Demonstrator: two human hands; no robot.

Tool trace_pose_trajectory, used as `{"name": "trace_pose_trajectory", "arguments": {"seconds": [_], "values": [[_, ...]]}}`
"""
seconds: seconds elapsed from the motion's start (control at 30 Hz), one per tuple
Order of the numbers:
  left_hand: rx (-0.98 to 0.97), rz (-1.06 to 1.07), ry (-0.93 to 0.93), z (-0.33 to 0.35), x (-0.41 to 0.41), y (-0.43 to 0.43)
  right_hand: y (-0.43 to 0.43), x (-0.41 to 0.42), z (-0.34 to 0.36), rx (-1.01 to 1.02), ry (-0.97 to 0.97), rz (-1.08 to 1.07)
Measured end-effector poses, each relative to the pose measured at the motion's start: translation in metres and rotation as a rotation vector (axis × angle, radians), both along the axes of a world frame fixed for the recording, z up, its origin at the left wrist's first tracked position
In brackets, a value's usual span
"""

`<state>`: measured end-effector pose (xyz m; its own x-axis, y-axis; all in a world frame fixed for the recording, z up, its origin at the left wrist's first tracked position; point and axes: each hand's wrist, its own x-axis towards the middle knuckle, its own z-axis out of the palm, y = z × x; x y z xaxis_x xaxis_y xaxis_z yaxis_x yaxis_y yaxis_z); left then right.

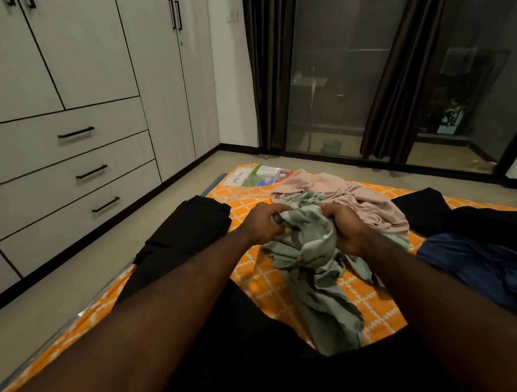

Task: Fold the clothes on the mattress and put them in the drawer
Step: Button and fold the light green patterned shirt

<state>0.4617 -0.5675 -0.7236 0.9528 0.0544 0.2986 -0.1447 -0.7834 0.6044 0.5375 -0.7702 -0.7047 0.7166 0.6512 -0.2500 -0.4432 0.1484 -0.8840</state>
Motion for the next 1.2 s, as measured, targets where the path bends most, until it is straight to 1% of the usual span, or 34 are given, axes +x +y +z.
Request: {"name": "trace_pose_trajectory", "arguments": {"seconds": [0.03,0.1,0.13,0.17,0.2,0.23,0.27,0.3,0.33,0.37,0.43,0.5,0.53,0.6,0.67,0.73,0.8,0.9,0.97,1.03,1.1,1.13,1.2], "values": [[0.037,-0.004,-0.067,0.005,0.003,-0.002,-0.001,0.003,0.005,-0.034,-0.01,0.004],[0.009,0.069,-0.119,0.012,0.0,-0.01,-0.003,0.007,0.005,-0.096,-0.063,-0.035],[-0.037,0.119,-0.088,0.016,-0.001,-0.013,-0.003,0.01,0.005,-0.128,-0.124,-0.075],[-0.081,0.156,-0.045,0.02,-0.002,-0.015,-0.004,0.013,0.001,-0.191,-0.24,-0.142],[-0.105,0.182,-0.018,0.023,-0.003,-0.017,-0.005,0.016,-0.004,-0.323,-0.441,-0.226],[-0.1,0.212,0.001,0.026,-0.002,-0.02,-0.008,0.018,-0.009,-0.51,-0.699,-0.338],[-0.09,0.254,0.019,0.03,0.0,-0.022,-0.011,0.017,-0.014,-0.656,-0.948,-0.448],[-0.075,0.298,0.022,0.034,0.001,-0.026,-0.014,0.012,-0.018,-0.7,-1.157,-0.533],[-0.063,0.339,0.025,0.039,0.003,-0.029,-0.016,0.006,-0.019,-0.661,-1.285,-0.556],[-0.036,0.373,0.021,0.042,0.004,-0.032,-0.016,-0.005,-0.018,-0.605,-1.338,-0.52],[0.039,0.404,0.011,0.05,0.007,-0.042,-0.013,-0.025,-0.014,-0.577,-1.348,-0.378],[0.061,0.413,0.016,0.055,0.01,-0.055,-0.01,-0.041,-0.019,-0.639,-1.325,-0.275],[0.049,0.407,0.017,0.058,0.011,-0.062,-0.009,-0.046,-0.024,-0.659,-1.292,-0.269],[0.007,0.342,0.013,0.064,0.014,-0.071,-0.011,-0.05,-0.03,-0.66,-1.23,-0.35],[-0.032,0.222,0.019,0.068,0.016,-0.075,-0.018,-0.047,-0.03,-0.632,-1.239,-0.455],[-0.056,0.128,0.022,0.068,0.018,-0.074,-0.031,-0.04,-0.031,-0.624,-1.25,-0.506],[-0.049,0.093,0.024,0.067,0.022,-0.072,-0.041,-0.036,-0.027,-0.581,-1.133,-0.497],[-0.03,0.082,0.005,0.067,0.029,-0.068,-0.045,-0.03,-0.007,-0.383,-0.893,-0.462],[-0.028,0.095,-0.012,0.065,0.035,-0.065,-0.043,-0.024,0.004,-0.335,-0.813,-0.401],[-0.034,0.115,-0.022,0.061,0.043,-0.06,-0.035,-0.018,0.01,-0.412,-0.799,-0.324],[-0.051,0.131,-0.033,0.059,0.051,-0.053,-0.027,-0.006,0.013,-0.519,-0.85,-0.356],[-0.069,0.139,-0.043,0.059,0.054,-0.05,-0.023,0.002,0.015,-0.542,-0.855,-0.382],[-0.09,0.147,-0.063,0.059,0.06,-0.047,-0.019,0.014,0.019,-0.492,-0.79,-0.356]]}}
